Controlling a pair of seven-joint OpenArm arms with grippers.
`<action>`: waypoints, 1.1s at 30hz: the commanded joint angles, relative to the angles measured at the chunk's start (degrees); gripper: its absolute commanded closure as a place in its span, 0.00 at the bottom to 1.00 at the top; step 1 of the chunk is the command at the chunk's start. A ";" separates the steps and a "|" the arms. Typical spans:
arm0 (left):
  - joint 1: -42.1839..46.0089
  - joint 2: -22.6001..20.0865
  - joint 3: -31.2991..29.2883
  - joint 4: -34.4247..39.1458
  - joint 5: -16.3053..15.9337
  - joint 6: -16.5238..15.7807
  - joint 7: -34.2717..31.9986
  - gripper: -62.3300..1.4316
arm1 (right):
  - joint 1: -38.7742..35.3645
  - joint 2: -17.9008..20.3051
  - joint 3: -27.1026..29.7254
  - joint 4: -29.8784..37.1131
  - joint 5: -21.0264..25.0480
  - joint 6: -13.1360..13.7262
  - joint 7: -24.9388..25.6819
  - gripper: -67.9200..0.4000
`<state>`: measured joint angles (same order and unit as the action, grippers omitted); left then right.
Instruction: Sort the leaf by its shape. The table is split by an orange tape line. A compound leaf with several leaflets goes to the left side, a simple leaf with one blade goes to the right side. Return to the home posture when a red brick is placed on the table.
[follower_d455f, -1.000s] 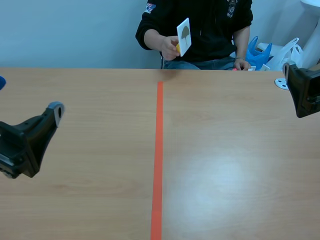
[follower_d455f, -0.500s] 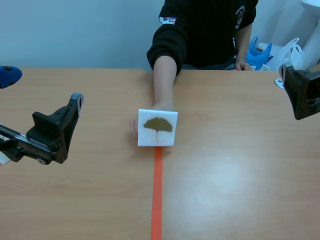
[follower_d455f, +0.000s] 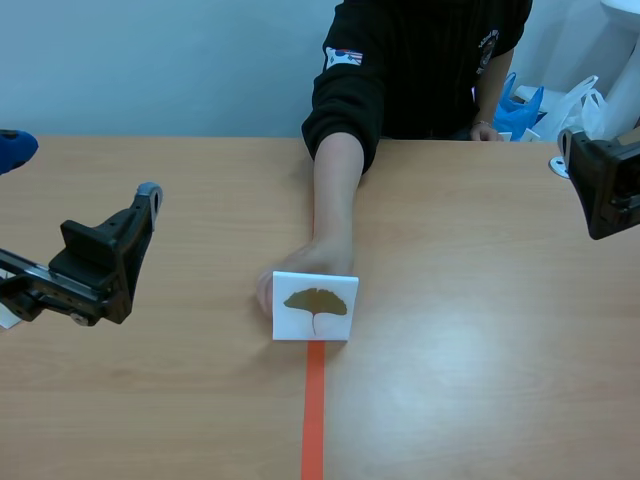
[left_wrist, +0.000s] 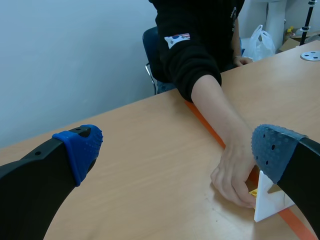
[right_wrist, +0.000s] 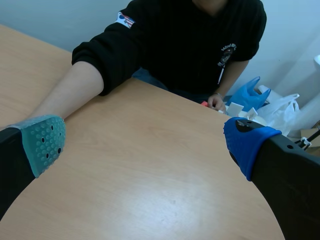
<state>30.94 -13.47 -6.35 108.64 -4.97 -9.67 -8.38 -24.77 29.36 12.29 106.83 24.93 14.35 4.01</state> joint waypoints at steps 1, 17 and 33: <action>0.33 0.24 -0.37 0.92 -0.57 -0.09 -0.85 0.00 | 0.81 0.96 0.57 1.38 0.42 -0.28 1.03 0.00; 0.31 -0.39 -0.35 0.92 -1.40 -0.44 -0.81 0.00 | 0.81 0.96 0.57 1.38 0.39 0.13 0.83 0.00; -13.03 -9.75 3.26 -17.14 -0.50 -13.66 -2.95 0.00 | 0.81 0.96 0.57 1.38 0.37 0.31 0.59 0.00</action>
<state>18.85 -23.14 -3.36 90.80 -4.93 -23.00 -10.15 -24.77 29.36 12.29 106.83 24.93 14.68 3.77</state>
